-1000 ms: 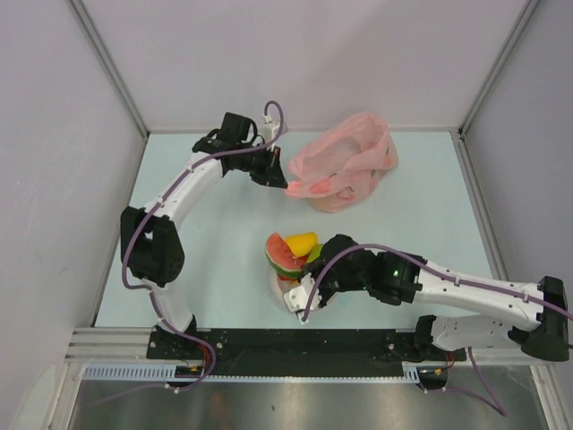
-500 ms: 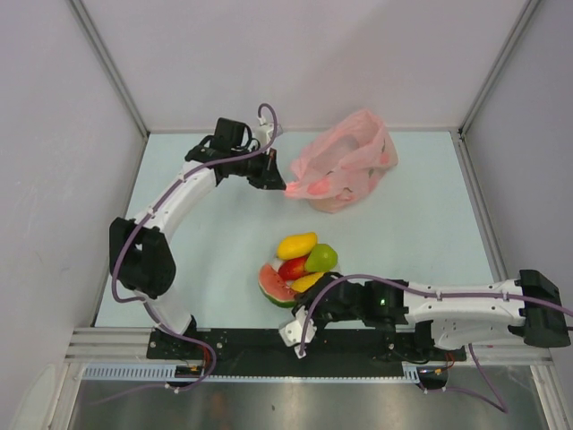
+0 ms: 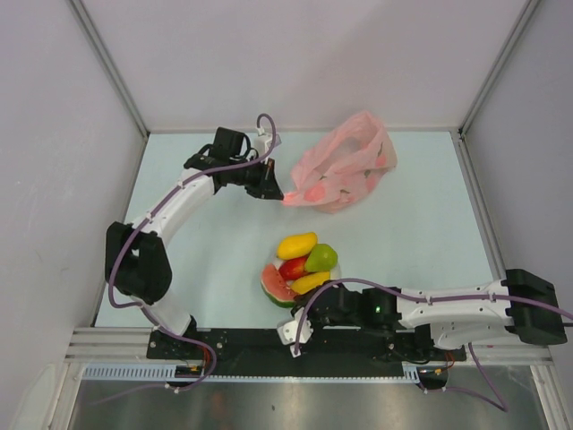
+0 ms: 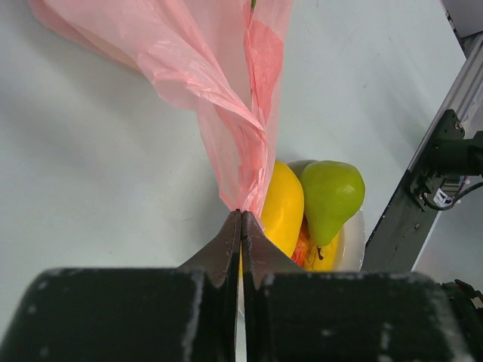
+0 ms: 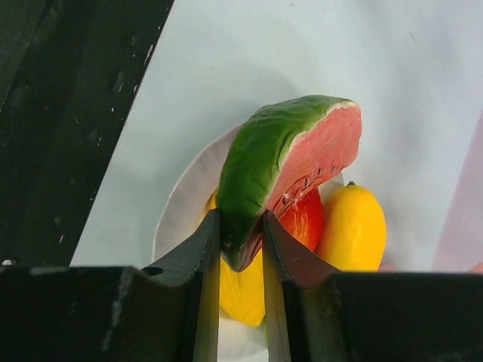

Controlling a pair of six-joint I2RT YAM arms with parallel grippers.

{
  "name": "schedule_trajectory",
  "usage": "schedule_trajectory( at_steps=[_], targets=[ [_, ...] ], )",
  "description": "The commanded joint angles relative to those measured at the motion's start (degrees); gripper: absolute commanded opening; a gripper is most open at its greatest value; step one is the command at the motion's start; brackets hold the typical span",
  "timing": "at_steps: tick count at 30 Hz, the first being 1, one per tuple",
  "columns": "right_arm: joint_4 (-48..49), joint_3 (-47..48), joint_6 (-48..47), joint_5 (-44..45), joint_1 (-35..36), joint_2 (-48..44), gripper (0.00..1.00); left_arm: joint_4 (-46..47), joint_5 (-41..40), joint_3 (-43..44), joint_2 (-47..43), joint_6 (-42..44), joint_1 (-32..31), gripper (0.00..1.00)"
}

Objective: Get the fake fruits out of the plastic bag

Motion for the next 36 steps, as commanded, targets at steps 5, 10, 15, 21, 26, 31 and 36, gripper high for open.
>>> schedule_trajectory(
  at_steps=[5, 10, 15, 21, 26, 31, 36],
  targets=[
    [5.27, -2.52, 3.71, 1.31, 0.17, 0.59, 0.00, 2.55, 1.03, 0.22, -3.55, -1.24, -0.87, 0.02],
    [8.78, -5.42, 4.51, 2.28, 0.17, 0.41, 0.00, 2.12, 0.86, 0.05, -4.07, -0.81, -1.05, 0.01],
    [10.28, -6.39, 3.63, 2.45, 0.08, 0.50, 0.13, 2.38, 0.59, -0.48, -4.25, -0.89, -1.40, 0.01],
    [12.83, -8.32, 3.89, 2.10, -0.01, 1.02, 0.18, 2.55, -0.11, -1.62, -4.95, -0.36, -2.36, 0.01],
    [15.20, -9.64, 3.19, 2.54, -0.71, 1.20, 0.34, 3.35, -0.55, -2.68, -5.13, -0.01, -2.80, 0.01],
    [14.68, -9.64, 3.01, 3.33, -1.41, -0.38, 0.59, 3.08, -0.64, -2.24, -4.78, 0.08, -3.15, 0.01],
    [13.80, -7.89, 3.62, 2.81, -0.28, -2.84, 0.89, 2.91, -0.73, -1.89, -4.34, -0.01, -3.33, 0.01]
  ],
)
